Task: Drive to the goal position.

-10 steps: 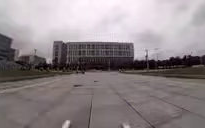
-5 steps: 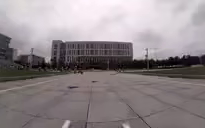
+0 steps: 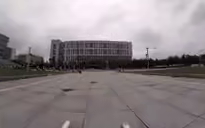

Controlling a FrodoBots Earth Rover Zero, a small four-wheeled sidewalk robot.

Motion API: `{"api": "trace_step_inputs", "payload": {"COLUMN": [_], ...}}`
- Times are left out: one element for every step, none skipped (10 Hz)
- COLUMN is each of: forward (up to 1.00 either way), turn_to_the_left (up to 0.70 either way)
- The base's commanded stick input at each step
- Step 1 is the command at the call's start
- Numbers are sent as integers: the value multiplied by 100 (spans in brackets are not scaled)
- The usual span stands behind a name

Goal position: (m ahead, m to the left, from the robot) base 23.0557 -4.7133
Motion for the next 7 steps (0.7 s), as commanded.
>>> {"api": "trace_step_inputs", "payload": {"forward": [100,100,100,100,100,100,100], "turn_to_the_left": [0,0,0,0,0,0,0]}}
